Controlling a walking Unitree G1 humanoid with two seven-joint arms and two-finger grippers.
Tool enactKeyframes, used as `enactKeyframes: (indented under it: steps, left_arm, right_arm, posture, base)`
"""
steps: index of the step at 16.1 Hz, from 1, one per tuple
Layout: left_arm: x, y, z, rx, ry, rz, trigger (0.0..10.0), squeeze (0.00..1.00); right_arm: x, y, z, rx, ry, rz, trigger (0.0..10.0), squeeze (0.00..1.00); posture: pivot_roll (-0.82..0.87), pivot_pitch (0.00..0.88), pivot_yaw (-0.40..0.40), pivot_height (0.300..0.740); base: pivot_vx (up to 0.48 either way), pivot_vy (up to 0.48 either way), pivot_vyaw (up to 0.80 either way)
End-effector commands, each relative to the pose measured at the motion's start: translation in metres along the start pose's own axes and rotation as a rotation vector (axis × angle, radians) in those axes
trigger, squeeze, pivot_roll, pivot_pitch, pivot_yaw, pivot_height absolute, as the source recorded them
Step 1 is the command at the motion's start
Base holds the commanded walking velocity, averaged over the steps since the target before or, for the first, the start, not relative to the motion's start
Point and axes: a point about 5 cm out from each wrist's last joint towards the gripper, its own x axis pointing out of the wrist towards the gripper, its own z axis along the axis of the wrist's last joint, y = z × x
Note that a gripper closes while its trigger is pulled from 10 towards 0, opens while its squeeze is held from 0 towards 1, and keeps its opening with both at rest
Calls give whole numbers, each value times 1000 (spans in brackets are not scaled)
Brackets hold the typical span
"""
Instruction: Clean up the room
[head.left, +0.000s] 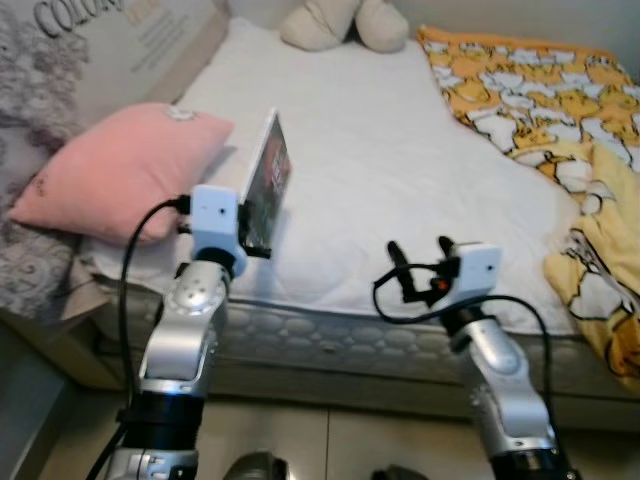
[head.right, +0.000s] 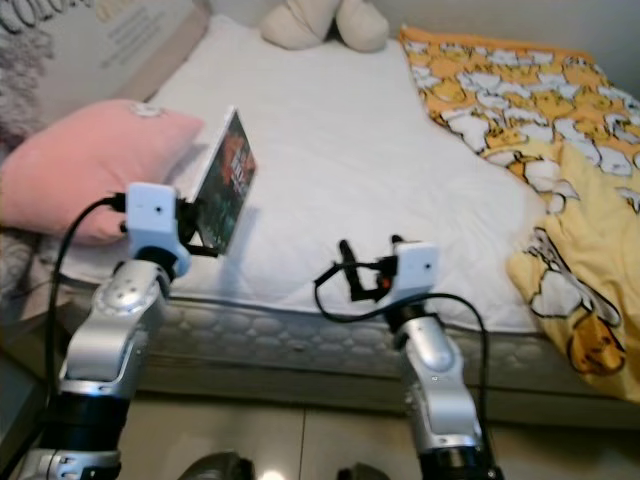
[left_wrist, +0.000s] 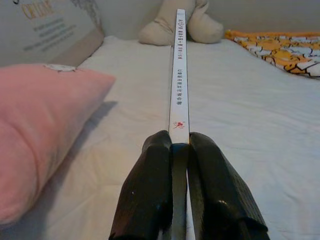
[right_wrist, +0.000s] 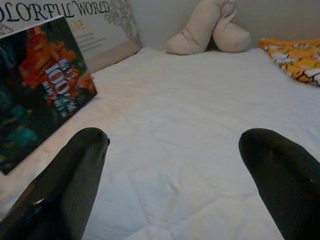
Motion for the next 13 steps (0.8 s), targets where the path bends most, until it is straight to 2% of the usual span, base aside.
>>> enactKeyframes:
  steps: [1,4,6,9,13]
  left_arm:
    - [2,3,10,10,-45,2,10000,0]
    - [3,2,13,21,-65,-6,10000,0]
    - [4,0,15,68,-75,-12,10000,0]
    - [4,-5,16,53,-87,-46,10000,0]
    - [3,-12,17,36,-103,-89,10000,0]
  right_arm:
    - [2,2,5,-3,-19,6,10000,0]
    - [2,2,5,-4,-19,10,10000,0]
    - [2,3,5,-4,-20,11,10000,0]
    - [1,3,5,-7,-22,11,10000,0]
    - [1,3,5,-9,-25,6,10000,0]
  posture:
    - [39,0,-24,710]
    - [40,0,-23,710]
    - [40,0,-23,710]
    - [31,0,-20,710]
    - [29,0,-17,710]
  base:
    - [0,480,0]
    - [0,437,0]
    - [0,0,0]
    - [0,0,0]
    - [480,0,0]
